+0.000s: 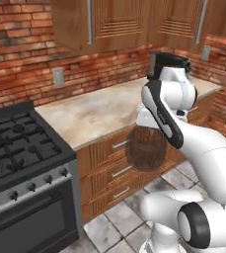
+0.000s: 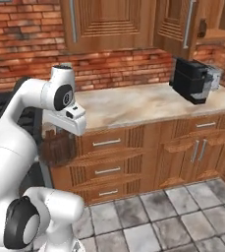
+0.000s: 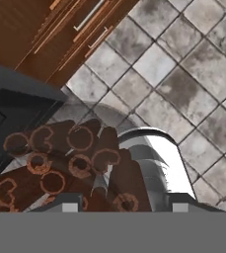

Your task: Pick the jar and jar from the dining table and place them in the open cabinet. Close the cabinet after placing the objects.

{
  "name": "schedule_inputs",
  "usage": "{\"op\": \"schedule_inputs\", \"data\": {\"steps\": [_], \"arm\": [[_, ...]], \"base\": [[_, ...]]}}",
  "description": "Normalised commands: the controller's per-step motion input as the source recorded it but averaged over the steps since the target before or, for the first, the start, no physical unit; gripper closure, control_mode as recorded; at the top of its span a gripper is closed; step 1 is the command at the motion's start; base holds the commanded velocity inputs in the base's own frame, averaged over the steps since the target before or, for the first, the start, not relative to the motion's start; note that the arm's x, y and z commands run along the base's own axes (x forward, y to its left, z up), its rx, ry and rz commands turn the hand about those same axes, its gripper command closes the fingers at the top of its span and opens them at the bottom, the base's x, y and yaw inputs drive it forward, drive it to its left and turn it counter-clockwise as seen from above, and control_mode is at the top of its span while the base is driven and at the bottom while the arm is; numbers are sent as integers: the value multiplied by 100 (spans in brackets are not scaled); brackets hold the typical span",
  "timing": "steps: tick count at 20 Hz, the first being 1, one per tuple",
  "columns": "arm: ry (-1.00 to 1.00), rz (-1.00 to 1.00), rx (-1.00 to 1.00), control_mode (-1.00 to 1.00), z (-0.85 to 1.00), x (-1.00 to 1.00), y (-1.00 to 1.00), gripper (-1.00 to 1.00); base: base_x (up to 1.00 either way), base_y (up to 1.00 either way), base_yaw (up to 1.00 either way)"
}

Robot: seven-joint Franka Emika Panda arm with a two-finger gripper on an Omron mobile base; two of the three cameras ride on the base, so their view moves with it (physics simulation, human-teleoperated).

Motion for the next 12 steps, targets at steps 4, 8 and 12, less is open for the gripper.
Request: {"op": "schedule_inputs", "data": {"steps": [4,8,12], "arm": [[0,0,0,100,0,0,0,100],[0,0,0,100,0,0,0,100],[0,0,0,100,0,0,0,100]], "base": [[90,-81,47],[63,-76,39],[48,-81,31]]}}
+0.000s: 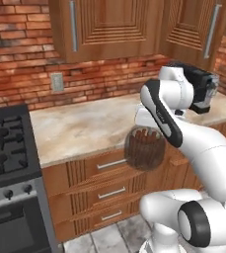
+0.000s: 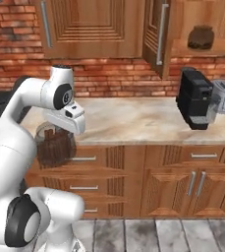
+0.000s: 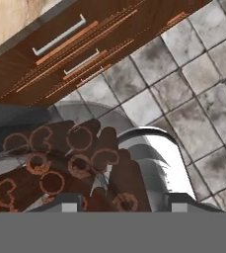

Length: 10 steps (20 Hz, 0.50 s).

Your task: Pick the jar and jar from the dining table and place them in the open cabinet. Close the cabinet after placing the objects.

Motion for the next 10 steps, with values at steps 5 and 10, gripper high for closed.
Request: {"op": "schedule_inputs", "data": {"steps": [5,10], "arm": [[0,0,0,100,0,0,0,100],[0,0,0,100,0,0,0,100]], "base": [[24,-87,32],[0,-79,4]]}}
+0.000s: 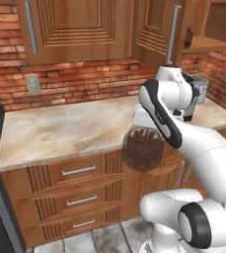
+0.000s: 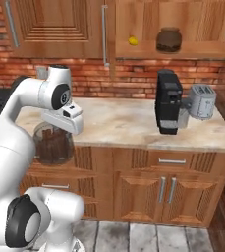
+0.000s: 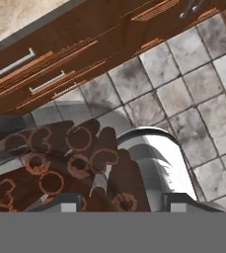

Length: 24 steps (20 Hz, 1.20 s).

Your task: Pick the jar and jar from the dining table and place them in the open cabinet. Close the cabinet after placing the objects.

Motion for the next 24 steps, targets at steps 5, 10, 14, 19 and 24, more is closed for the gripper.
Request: {"op": "schedule_inputs", "data": {"steps": [5,10,14,19,24], "arm": [[0,0,0,100,0,0,0,100],[0,0,0,100,0,0,0,100],[0,0,0,100,0,0,0,100],[0,0,0,100,0,0,0,100],[0,0,0,100,0,0,0,100]], "base": [[1,-82,0],[22,-68,4],[48,-57,15],[50,-45,22],[33,-51,18]]}}
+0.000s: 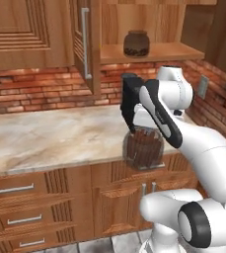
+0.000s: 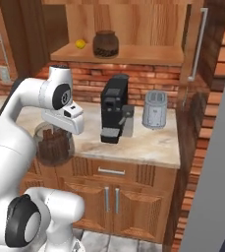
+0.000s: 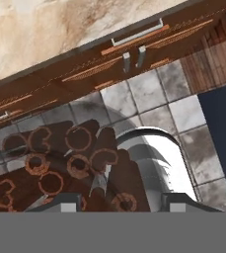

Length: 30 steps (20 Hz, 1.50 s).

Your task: Pick the jar and jar from the dining table and place them in the open cabinet. Close the cabinet after placing the objects.

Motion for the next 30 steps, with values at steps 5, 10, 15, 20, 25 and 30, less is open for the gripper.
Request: {"op": "schedule_inputs", "data": {"steps": [5,10,15,20,25,30], "arm": [[0,0,0,100,0,0,0,100],[0,0,0,100,0,0,0,100],[0,0,0,100,0,0,0,100],[0,0,0,100,0,0,0,100],[0,0,0,100,0,0,0,100],[0,0,0,100,0,0,0,100]], "base": [[30,-47,15],[37,-36,10],[37,-34,6],[39,-26,3],[44,-10,0],[33,-2,-2]]}}
